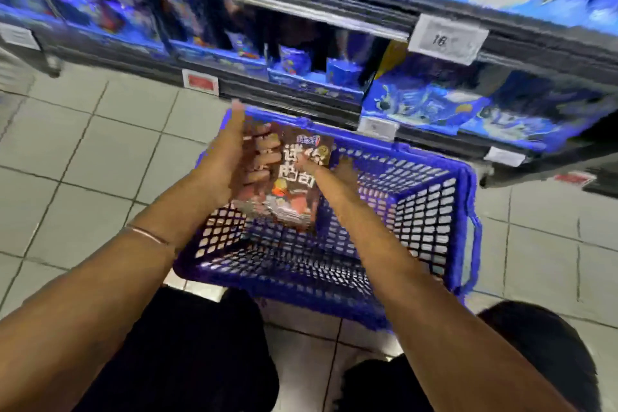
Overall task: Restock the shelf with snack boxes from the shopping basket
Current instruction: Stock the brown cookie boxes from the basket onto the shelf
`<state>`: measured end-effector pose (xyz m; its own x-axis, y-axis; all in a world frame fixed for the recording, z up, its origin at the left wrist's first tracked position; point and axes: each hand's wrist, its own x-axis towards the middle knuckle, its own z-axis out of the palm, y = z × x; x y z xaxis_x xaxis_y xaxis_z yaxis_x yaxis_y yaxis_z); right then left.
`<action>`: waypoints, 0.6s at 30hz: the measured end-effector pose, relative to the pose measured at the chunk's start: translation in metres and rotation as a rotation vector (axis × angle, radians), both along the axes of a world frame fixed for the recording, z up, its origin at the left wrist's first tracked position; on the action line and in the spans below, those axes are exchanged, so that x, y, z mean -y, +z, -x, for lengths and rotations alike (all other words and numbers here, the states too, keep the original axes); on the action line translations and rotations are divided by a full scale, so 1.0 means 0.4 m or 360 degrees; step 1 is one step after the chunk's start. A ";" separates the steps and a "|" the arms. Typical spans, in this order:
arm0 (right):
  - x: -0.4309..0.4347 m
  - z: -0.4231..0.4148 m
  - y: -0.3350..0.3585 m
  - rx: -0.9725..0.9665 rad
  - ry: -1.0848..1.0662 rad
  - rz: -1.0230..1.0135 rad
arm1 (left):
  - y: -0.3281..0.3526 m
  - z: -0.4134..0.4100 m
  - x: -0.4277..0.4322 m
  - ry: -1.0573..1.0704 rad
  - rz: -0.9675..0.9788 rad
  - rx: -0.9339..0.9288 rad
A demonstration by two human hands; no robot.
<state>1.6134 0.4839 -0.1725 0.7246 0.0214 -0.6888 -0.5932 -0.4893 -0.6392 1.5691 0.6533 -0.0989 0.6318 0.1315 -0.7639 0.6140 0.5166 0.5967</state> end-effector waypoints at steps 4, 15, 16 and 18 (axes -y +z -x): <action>0.012 0.024 -0.081 0.0249 0.0074 -0.0056 | -0.059 -0.017 -0.001 -0.0021 -0.0331 0.0035; 0.123 0.016 0.062 0.0345 0.0018 -0.0673 | 0.029 0.041 0.056 0.0031 -0.0600 0.0064; 0.124 0.020 0.097 0.0359 0.0073 -0.0737 | 0.034 0.048 0.063 -0.0018 -0.0573 0.0073; 0.115 0.032 0.159 0.0408 0.0184 -0.0798 | 0.054 0.057 0.081 -0.0126 -0.0416 0.0129</action>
